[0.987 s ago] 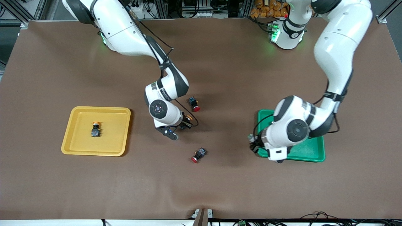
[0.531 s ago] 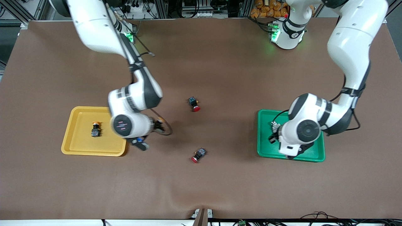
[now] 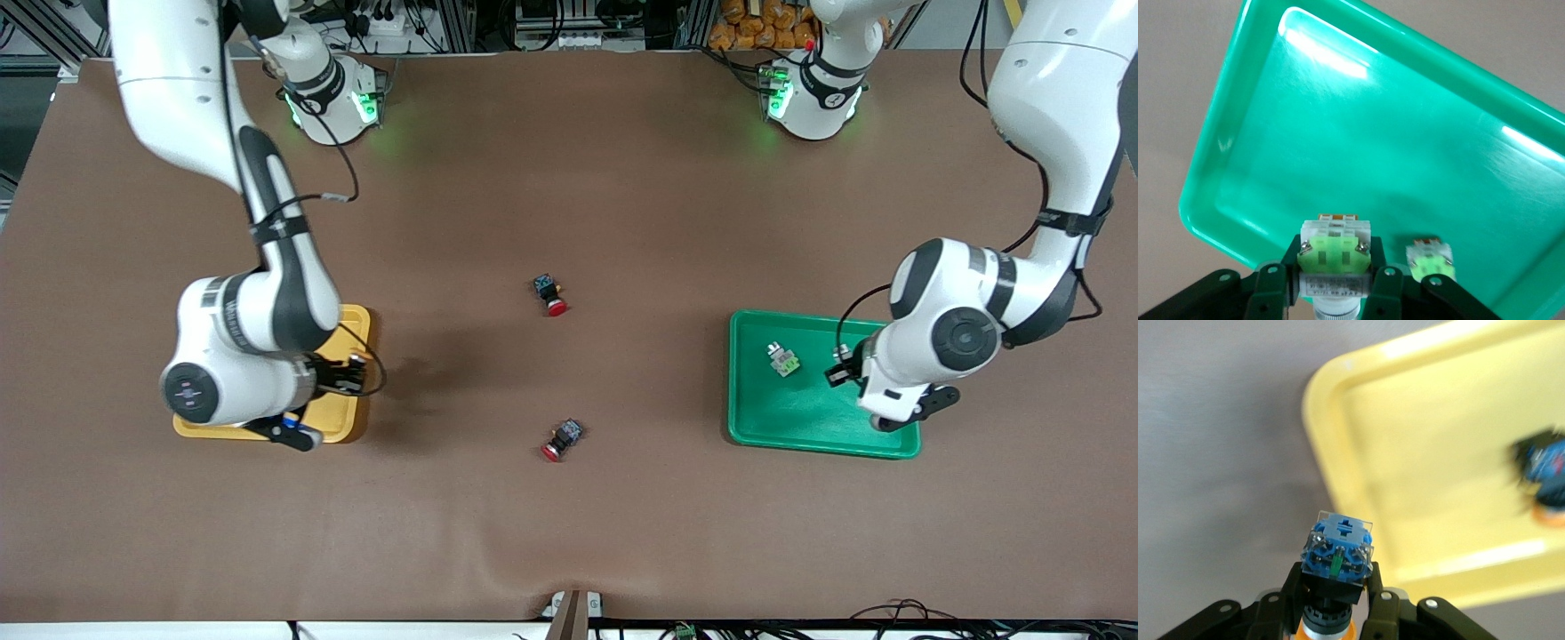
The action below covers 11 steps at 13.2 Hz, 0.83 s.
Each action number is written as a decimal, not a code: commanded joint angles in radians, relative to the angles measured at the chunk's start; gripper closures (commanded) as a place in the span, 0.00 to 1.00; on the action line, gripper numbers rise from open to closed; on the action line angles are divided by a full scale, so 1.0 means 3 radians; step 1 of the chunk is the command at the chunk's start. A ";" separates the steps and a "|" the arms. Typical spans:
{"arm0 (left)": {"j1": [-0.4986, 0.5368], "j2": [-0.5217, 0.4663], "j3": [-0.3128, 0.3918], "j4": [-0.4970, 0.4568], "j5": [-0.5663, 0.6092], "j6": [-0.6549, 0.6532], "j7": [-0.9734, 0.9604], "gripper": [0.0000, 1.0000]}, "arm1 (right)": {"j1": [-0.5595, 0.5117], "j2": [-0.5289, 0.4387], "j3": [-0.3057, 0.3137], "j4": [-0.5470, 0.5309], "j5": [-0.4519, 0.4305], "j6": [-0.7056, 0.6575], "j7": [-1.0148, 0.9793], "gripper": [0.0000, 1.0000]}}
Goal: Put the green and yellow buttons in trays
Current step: 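Lower the green button into the green tray while the right gripper places blue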
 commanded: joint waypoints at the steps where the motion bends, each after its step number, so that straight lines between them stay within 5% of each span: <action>1: 0.0177 -0.0162 -0.0035 -0.0337 0.0067 0.0359 0.0233 0.88 | -0.0251 -0.0156 0.0061 -0.0432 -0.0023 0.0337 -0.0653 1.00; 2: 0.0223 -0.0162 -0.0035 -0.0327 0.0067 0.0360 0.0356 0.67 | -0.0262 -0.0157 0.0061 -0.0564 -0.0023 0.0506 -0.0822 1.00; 4: 0.0239 -0.0212 -0.0035 -0.0317 0.0067 0.0360 0.0434 0.00 | -0.0308 -0.0167 0.0061 -0.0744 -0.0023 0.0747 -0.1043 1.00; 6: 0.0254 -0.0345 -0.0040 -0.0322 0.0062 0.0329 0.0449 0.00 | -0.0405 -0.0136 0.0066 -0.0750 -0.0013 0.0753 -0.1156 1.00; 7: 0.0254 -0.0457 -0.0051 -0.0312 0.0027 0.0223 0.0449 0.00 | -0.0405 -0.0136 0.0066 -0.0740 -0.0013 0.0748 -0.1161 0.88; 8: 0.0254 -0.0565 -0.0066 -0.0287 0.0021 0.0065 0.0454 0.00 | -0.0400 -0.0136 0.0066 -0.0730 -0.0007 0.0743 -0.1161 0.28; 9: 0.0249 -0.0707 -0.0106 -0.0241 0.0011 -0.0068 0.0454 0.00 | -0.0405 -0.0136 0.0066 -0.0719 -0.0012 0.0738 -0.1161 0.00; 11: 0.0249 -0.0928 -0.0193 -0.0063 0.0006 -0.0375 0.0495 0.00 | -0.0405 -0.0162 0.0066 -0.0674 -0.0007 0.0717 -0.1151 0.00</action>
